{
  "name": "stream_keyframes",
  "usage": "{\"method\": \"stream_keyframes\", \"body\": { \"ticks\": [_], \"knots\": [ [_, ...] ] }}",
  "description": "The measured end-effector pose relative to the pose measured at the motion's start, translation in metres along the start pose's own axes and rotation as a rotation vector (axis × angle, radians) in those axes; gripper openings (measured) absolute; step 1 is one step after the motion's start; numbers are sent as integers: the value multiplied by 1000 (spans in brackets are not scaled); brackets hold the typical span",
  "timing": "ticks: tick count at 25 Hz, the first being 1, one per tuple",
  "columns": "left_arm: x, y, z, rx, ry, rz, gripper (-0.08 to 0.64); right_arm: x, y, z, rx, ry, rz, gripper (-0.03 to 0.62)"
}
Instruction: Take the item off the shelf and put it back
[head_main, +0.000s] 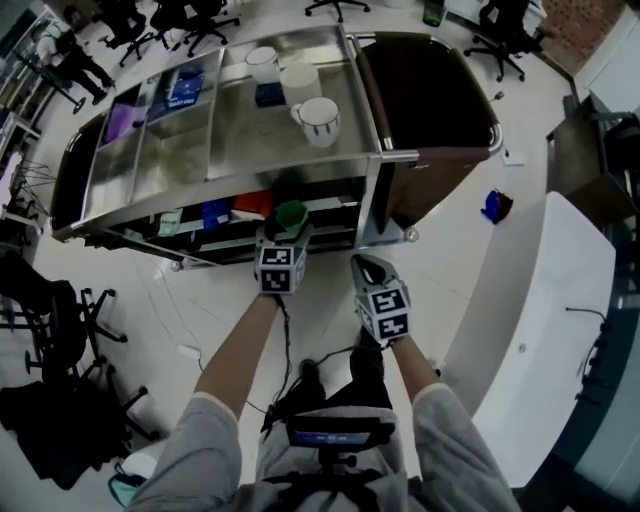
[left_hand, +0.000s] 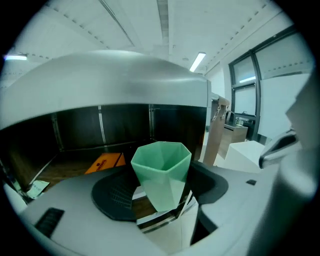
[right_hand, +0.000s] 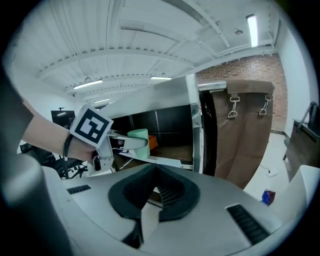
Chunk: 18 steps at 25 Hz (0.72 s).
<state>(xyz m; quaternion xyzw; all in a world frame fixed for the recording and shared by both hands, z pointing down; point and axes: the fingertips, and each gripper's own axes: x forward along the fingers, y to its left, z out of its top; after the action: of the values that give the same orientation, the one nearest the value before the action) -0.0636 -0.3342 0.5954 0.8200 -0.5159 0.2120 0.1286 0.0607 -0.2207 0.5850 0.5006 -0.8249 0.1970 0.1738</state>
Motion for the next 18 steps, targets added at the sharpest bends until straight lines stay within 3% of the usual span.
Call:
{"method": "stream_keyframes", "body": {
  "ticks": [18],
  "knots": [
    [-192,27,-12,-9,-32,-4,318,-53,71,12,-15,1,2,11]
  ]
}}
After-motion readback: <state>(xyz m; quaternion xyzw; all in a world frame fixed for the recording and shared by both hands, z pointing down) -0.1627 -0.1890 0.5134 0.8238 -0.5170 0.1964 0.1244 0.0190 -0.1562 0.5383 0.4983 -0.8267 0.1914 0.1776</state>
